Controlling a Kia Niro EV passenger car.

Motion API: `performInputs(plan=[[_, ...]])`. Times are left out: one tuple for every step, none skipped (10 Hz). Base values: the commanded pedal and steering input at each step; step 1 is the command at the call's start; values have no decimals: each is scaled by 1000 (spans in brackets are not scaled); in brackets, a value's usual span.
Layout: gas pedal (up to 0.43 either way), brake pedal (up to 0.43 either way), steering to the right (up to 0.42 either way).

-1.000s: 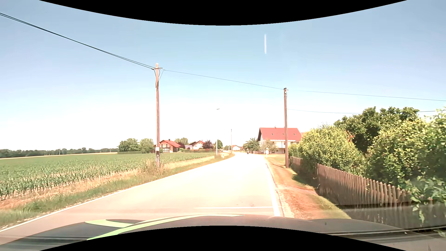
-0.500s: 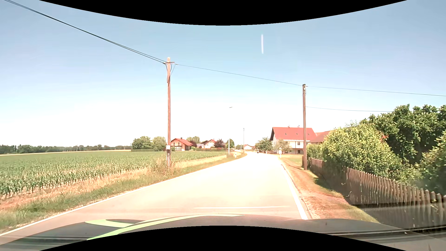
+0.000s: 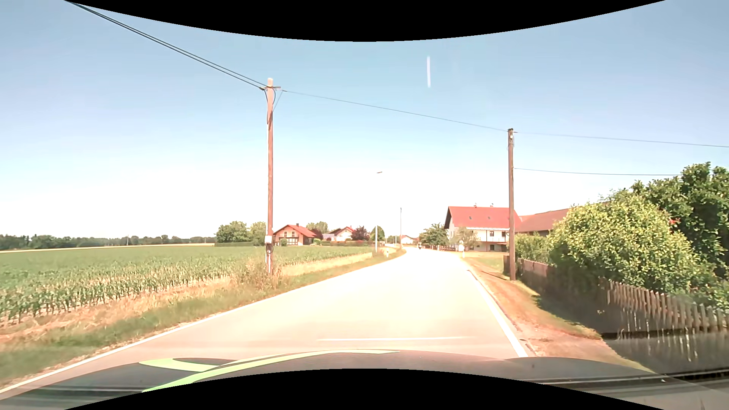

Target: Follow the waypoints while adhering to traffic rules and regulations

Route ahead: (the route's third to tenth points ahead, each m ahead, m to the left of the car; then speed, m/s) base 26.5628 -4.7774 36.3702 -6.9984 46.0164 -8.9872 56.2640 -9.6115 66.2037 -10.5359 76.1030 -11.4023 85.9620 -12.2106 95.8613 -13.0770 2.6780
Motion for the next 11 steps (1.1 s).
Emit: performInputs(plan=[[197,0,51],[197,0,54],[197,0,60],[209,0,69],[209,0,79],[209,0,90],[209,0,99],[220,0,106],[220,0,108],[220,0,108],[228,0,108]])
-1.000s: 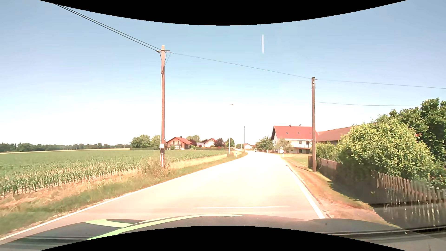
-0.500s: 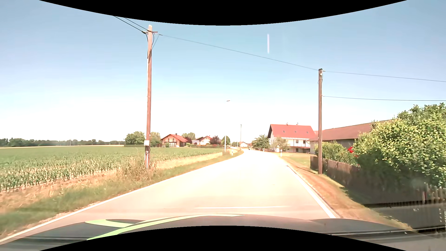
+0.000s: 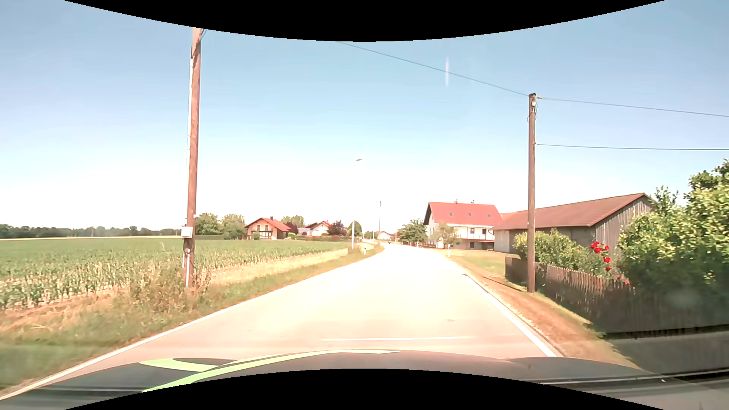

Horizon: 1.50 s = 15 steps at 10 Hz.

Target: Follow the waypoints while adhering to traffic rules and regulations

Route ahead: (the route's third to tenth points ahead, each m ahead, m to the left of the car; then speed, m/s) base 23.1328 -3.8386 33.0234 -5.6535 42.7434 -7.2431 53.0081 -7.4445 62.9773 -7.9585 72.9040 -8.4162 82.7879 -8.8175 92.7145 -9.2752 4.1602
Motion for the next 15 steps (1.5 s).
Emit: performInputs(plan=[[240,0,108],[248,0,108],[248,0,108],[248,0,108],[248,0,108],[248,0,106],[248,0,104],[248,0,99],[260,0,89],[268,0,81],[268,0,68],[280,0,60],[280,0,56],[280,0,55],[280,0,51]])
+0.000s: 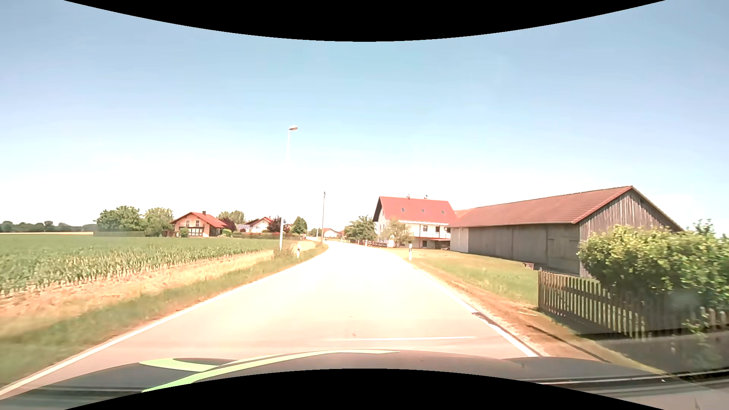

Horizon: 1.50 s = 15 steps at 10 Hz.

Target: Follow the waypoints while adhering to traffic rules and regulations

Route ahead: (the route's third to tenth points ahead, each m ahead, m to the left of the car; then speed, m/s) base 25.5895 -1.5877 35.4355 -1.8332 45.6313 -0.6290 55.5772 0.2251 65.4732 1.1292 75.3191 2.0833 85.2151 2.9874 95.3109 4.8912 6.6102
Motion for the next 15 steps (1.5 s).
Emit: performInputs(plan=[[280,0,39],[280,0,26],[280,0,15],[280,0,15],[280,0,14],[280,0,13],[280,0,9],[280,0,4],[280,0,1],[280,0,1],[280,0,-1],[280,0,-4],[280,0,-8],[280,0,-9],[280,0,-9]])
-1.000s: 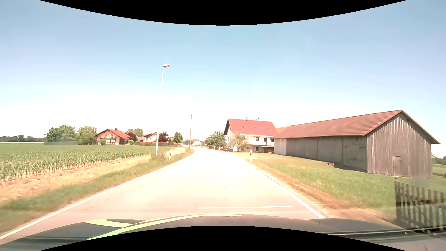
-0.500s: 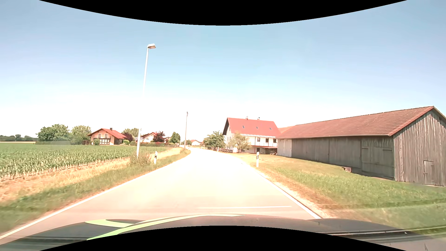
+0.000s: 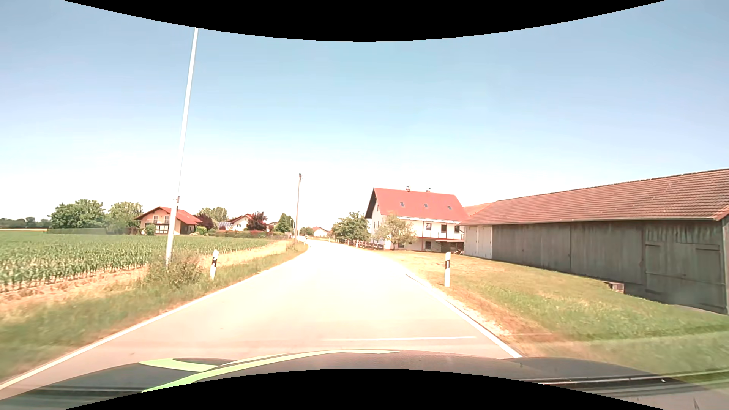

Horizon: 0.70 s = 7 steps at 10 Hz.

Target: Follow the waypoints while adhering to traffic rules and regulations

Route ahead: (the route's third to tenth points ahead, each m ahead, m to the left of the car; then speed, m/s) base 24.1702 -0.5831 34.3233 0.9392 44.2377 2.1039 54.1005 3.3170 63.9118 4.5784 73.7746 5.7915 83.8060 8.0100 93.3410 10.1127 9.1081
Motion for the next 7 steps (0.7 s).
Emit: performInputs(plan=[[280,0,-9],[280,0,-10],[280,0,-10],[280,0,-11],[280,0,-11],[280,0,-15],[280,0,-16]])
